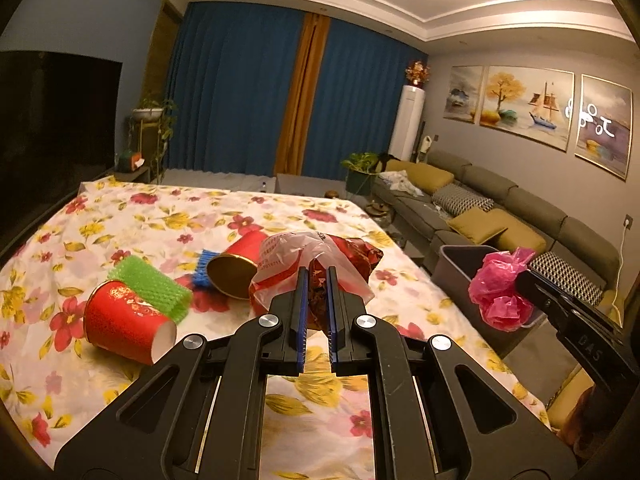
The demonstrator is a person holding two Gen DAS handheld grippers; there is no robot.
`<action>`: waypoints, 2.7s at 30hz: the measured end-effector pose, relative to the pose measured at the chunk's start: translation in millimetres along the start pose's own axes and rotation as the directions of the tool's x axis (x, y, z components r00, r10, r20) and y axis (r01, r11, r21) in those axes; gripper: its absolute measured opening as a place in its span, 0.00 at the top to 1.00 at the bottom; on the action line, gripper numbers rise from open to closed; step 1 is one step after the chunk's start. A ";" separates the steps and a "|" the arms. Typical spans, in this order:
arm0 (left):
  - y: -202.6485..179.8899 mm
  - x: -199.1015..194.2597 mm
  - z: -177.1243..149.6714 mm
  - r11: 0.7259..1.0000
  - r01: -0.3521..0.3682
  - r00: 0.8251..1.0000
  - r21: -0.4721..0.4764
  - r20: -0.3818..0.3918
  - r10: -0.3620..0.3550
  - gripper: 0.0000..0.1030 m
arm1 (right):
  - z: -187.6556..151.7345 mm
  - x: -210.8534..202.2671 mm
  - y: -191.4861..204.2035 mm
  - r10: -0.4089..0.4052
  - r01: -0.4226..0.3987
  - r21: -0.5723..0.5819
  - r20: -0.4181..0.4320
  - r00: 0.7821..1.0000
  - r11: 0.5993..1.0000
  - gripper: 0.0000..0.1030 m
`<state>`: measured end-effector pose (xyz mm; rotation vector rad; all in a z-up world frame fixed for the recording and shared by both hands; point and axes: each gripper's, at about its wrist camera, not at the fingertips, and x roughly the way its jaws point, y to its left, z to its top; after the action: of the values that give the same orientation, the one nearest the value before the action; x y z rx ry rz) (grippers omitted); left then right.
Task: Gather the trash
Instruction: 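Carry the pink bag and red-and-clear bag with both tools over the grey bin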
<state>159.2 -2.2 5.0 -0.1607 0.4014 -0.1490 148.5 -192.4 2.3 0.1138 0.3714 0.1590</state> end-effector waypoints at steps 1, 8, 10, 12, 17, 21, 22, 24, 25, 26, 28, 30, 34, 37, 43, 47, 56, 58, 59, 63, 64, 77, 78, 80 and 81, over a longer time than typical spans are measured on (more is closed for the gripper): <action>-2.0 -0.5 0.1 1.000 0.003 1.000 0.001 0.000 -0.003 0.93 | 0.4 -1.5 -1.5 -0.003 0.003 0.000 0.003 1.000 1.000 0.89; -21.1 0.5 0.7 0.999 0.025 1.000 0.023 -0.001 -0.025 0.93 | 3.3 -12.2 -9.5 -0.024 0.024 0.001 0.024 0.999 1.000 0.89; -25.2 2.7 0.6 0.999 0.031 1.000 0.030 -0.002 -0.031 0.93 | 4.5 -15.5 -14.1 -0.033 0.033 0.004 0.031 0.999 0.999 0.89; -30.3 4.0 0.8 0.999 0.037 0.999 0.037 -0.002 -0.037 0.93 | 4.7 -18.3 -16.3 -0.040 0.040 0.005 0.038 0.998 0.999 0.89; -44.7 6.9 2.7 0.997 0.055 0.998 0.055 0.001 -0.055 0.93 | 7.1 -23.1 -24.1 -0.058 0.058 0.013 0.051 0.997 0.998 0.89; -58.1 11.2 4.6 0.995 0.073 0.997 0.063 0.002 -0.073 0.93 | 8.6 -24.5 -30.0 -0.070 0.070 0.015 0.056 0.996 0.997 0.89; -62.6 13.0 5.1 0.995 0.079 0.997 0.066 0.000 -0.080 0.93 | 9.1 -24.4 -31.4 -0.073 0.073 0.016 0.057 0.996 0.997 0.89; -70.4 16.4 6.1 0.993 0.089 0.996 0.076 -0.001 -0.089 0.93 | 9.2 -25.2 -34.1 -0.078 0.077 0.016 0.058 0.995 0.997 0.89; -74.5 17.8 6.4 0.992 0.095 0.995 0.081 -0.001 -0.095 0.93 | 9.5 -25.4 -35.8 -0.081 0.080 0.015 0.059 0.995 0.997 0.89; -78.6 19.2 6.8 0.991 0.100 0.995 0.085 -0.001 -0.100 0.93 | 9.7 -26.0 -37.1 -0.085 0.084 0.014 0.061 0.995 0.996 0.89; -84.1 20.9 7.7 0.990 0.109 0.994 0.088 -0.001 -0.109 0.93 | 11.4 -26.3 -40.7 -0.092 0.091 0.011 0.063 0.994 0.996 0.89; -88.9 24.1 8.5 0.989 0.119 0.993 0.089 -0.004 -0.119 0.93 | 13.2 -27.2 -44.7 -0.100 0.099 0.012 0.068 0.993 0.995 0.89; -99.3 30.5 10.7 0.986 0.135 0.991 0.097 -0.009 -0.135 0.93 | 15.3 -27.8 -52.6 -0.119 0.118 0.021 0.078 0.990 0.993 0.89; -107.0 35.6 12.0 0.984 0.144 0.990 0.109 -0.012 -0.144 0.93 | 17.6 -27.1 -58.8 -0.133 0.131 0.028 0.086 0.987 0.991 0.89; -125.3 51.2 14.7 0.976 0.174 0.985 0.128 -0.021 -0.173 0.93 | 23.8 -26.0 -80.5 -0.172 0.168 0.049 0.100 0.980 0.985 0.89; -139.9 65.3 16.4 0.970 0.197 0.980 0.145 -0.032 -0.194 0.93 | 28.9 -23.3 -97.3 -0.204 0.198 0.064 0.109 0.973 0.978 0.89; -185.7 96.6 21.7 0.951 0.254 0.967 0.174 -0.049 -0.250 0.93 | 40.8 -19.6 -130.0 -0.242 0.230 0.097 0.127 0.962 0.968 0.89; -195.7 101.6 22.8 0.948 0.264 0.965 0.181 -0.049 -0.259 0.93 | 42.5 -18.4 -136.0 -0.250 0.238 0.102 0.131 0.959 0.966 0.89; -199.8 103.8 22.9 0.946 0.268 0.963 0.182 -0.050 -0.264 0.93 | 42.9 -17.6 -138.8 -0.253 0.240 0.106 0.132 0.958 0.965 0.89; -214.1 117.5 22.4 0.939 0.291 0.957 0.183 -0.056 -0.285 0.93 | 43.7 -15.5 -146.1 -0.263 0.248 0.119 0.138 0.955 0.961 0.89; -217.8 119.6 21.7 0.938 0.295 0.955 0.183 -0.059 -0.289 0.93 | 43.9 -14.7 -147.5 -0.266 0.250 0.122 0.138 0.954 0.961 0.89; -241.3 149.6 15.0 0.933 0.315 0.949 0.173 -0.086 -0.304 0.93 | 47.3 0.8 -160.2 -0.253 0.232 0.144 0.144 0.957 0.962 0.89; -242.6 151.5 15.1 0.933 0.316 0.948 0.172 -0.088 -0.305 0.93 | 47.2 2.0 -160.9 -0.249 0.229 0.146 0.143 0.958 0.963 0.89; -242.1 155.8 14.7 0.932 0.321 0.947 0.168 -0.094 -0.309 0.93 | 46.4 3.4 -164.6 -0.243 0.221 0.148 0.146 0.959 0.964 0.89; -242.4 158.3 14.1 0.932 0.323 0.945 0.164 -0.096 -0.311 0.93 | 46.0 4.1 -166.0 -0.239 0.218 0.149 0.147 0.960 0.965 0.89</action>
<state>281.7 -264.9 3.1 -0.0424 0.4268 -0.5100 191.5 -358.2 20.3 0.2116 0.2275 -0.1044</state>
